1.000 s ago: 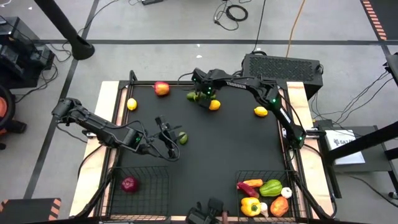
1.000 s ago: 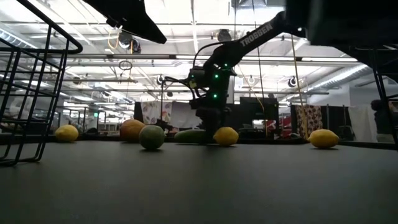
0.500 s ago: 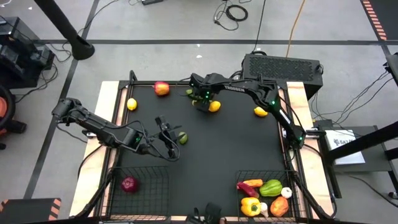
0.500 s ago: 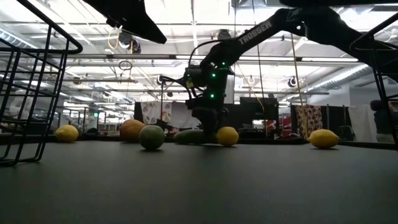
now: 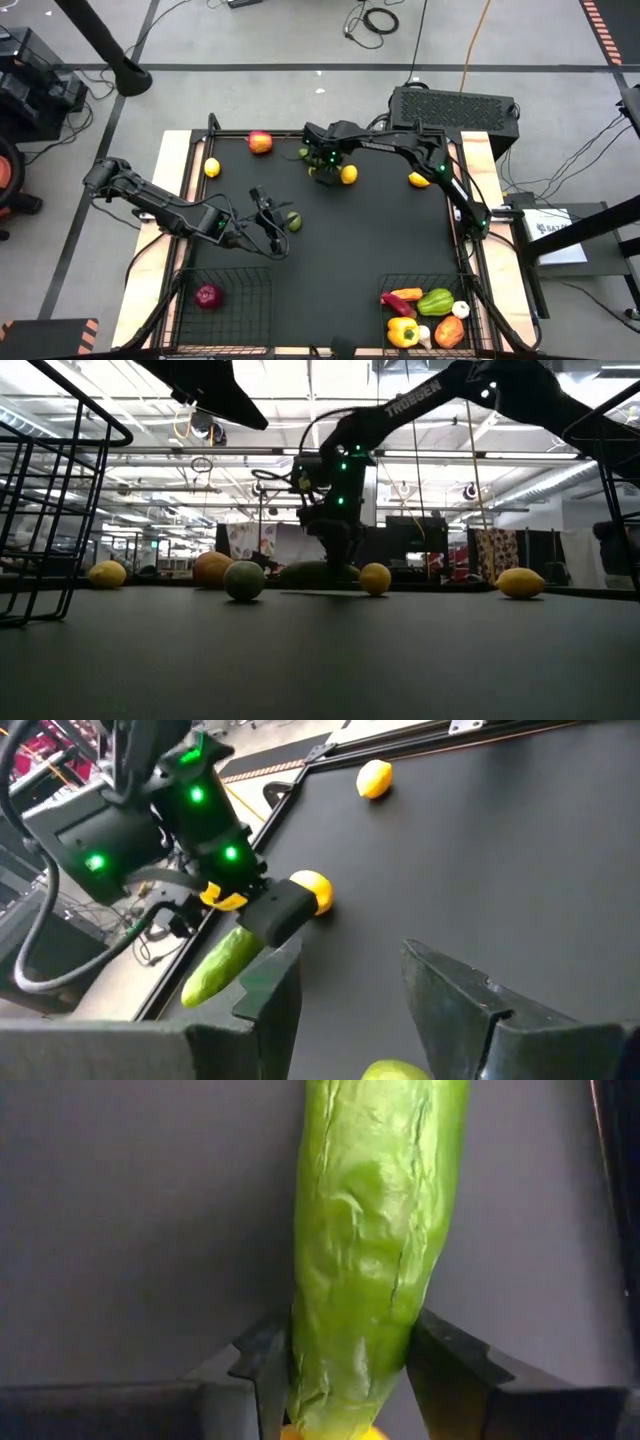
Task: Sort produce into baskets
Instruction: Put the green cucumber into the right wire basket
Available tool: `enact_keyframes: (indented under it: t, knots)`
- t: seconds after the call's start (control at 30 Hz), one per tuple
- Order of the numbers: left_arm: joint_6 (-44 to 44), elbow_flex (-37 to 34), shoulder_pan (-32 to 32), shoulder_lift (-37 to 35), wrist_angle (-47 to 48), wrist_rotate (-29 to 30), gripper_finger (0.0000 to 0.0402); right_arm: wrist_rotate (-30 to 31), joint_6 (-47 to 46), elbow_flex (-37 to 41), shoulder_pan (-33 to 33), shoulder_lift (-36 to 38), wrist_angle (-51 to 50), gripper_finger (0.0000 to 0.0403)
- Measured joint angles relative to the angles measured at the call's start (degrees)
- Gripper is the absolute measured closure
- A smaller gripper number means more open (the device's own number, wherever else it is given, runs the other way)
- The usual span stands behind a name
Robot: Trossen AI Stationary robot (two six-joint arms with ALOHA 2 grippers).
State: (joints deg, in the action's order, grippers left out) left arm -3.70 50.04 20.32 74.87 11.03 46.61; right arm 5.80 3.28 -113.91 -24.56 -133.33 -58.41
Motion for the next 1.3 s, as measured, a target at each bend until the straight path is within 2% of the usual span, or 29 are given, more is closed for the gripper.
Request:
enact_keyframes:
  t: [0.33,0.5,0.67,0.77,0.93,1.13,1.23,1.3]
  knots:
    - [0.0,0.0,0.1,0.0,0.6,0.8,0.0226,-5.0,-4.9,0.0,4.5,9.6,-11.6,0.0241]
    - [0.0,0.0,0.6,-0.6,0.8,0.8,0.0226,-6.2,-7.7,0.0,10.1,16.1,-19.5,0.0241]
    - [0.0,0.0,2.7,-4.1,0.7,0.8,0.0226,-5.9,-13.8,0.0,17.8,23.1,-25.9,0.0241]
    - [0.0,0.0,4.7,-7.0,0.4,0.8,0.0226,-4.7,-18.5,0.0,23.5,27.1,-27.5,0.0241]
    - [-1.2,0.0,7.3,-10.5,0.5,0.9,0.0226,2.9,-29.4,0.0,36.0,31.8,-31.3,0.0241]
    - [-3.0,0.1,8.0,-11.0,0.4,0.8,0.0226,7.6,-44.3,1.5,54.6,35.2,-31.5,0.0241]
    - [-3.1,0.1,7.9,-11.0,0.2,0.8,0.0226,10.9,-51.8,4.0,62.9,35.5,-31.6,0.0241]
    - [-3.1,0.1,7.8,-11.0,-0.1,0.9,0.0226,11.1,-56.7,6.0,67.7,35.6,-31.5,0.0241]
